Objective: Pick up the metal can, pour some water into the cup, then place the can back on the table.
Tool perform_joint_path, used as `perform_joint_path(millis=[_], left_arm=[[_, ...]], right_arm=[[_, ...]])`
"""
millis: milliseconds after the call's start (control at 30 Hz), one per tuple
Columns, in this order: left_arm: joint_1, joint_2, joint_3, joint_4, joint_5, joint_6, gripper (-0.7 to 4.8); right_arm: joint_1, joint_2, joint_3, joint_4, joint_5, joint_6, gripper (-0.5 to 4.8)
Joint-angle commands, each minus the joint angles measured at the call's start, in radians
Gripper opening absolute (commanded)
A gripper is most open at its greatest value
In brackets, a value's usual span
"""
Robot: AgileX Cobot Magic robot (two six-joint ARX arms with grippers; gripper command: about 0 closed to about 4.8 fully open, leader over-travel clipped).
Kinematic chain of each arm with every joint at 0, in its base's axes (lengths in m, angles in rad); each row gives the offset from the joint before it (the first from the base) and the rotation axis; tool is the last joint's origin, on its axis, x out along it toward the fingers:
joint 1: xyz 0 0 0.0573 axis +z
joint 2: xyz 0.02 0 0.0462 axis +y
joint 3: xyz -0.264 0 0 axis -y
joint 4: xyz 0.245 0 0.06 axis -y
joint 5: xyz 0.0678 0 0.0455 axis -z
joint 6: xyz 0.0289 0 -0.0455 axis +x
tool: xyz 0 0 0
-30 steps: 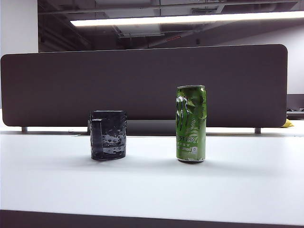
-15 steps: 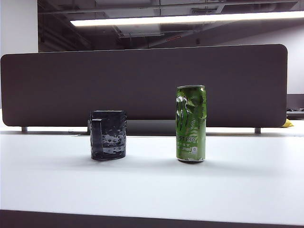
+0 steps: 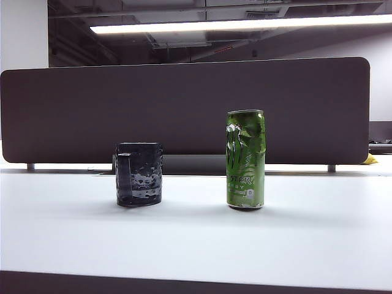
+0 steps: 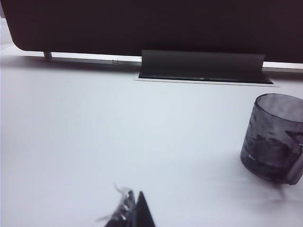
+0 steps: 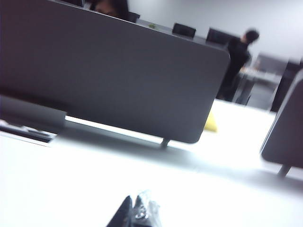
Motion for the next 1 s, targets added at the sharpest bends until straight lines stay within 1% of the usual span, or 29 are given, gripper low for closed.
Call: perform_joint_path(millis=[33,67,100,167,300,433,900,1000], left_arm=[[0.0,0.001,0.002,0.006,0.005,-0.003,-0.05],[0.0,0.001,0.002,0.006,0.005,-0.003,-0.05],[0.0,0.001,0.002,0.006,0.005,-0.003,-0.05],[0.0,0.001,0.002,0.006,0.005,-0.003,-0.05],[0.0,0.001,0.002,0.006,0.005,-0.003,-0.05],[0.0,0.001,0.002,0.006,0.005,-0.003,-0.05],[0.0,0.001,0.002,0.006,0.005,-0.003,-0.05],[0.0,0.001,0.002,0.006,0.005,-0.003,-0.05]], right_arm=[[-0.127,-0.112,-0.135,0.006,-0.136,0.162,0.13],[-0.171,-0.158,-0.19,0.006,-0.18,0.183,0.13],[-0.204,-0.194,-0.234,0.006,-0.187,0.196,0.13],[-0.273,-0.291,-0.324,-0.015,-0.187,0.214,0.13],[-0.347,-0.376,-0.397,-0.026,-0.188,0.272,0.13],[-0.348,-0.43,-0.403,-0.096,-0.183,0.272,0.13],[-0.28,-0.431,-0.403,-0.098,-0.183,0.272,0.13],[-0.28,-0.431,-0.403,-0.098,-0.183,0.272,0.13]])
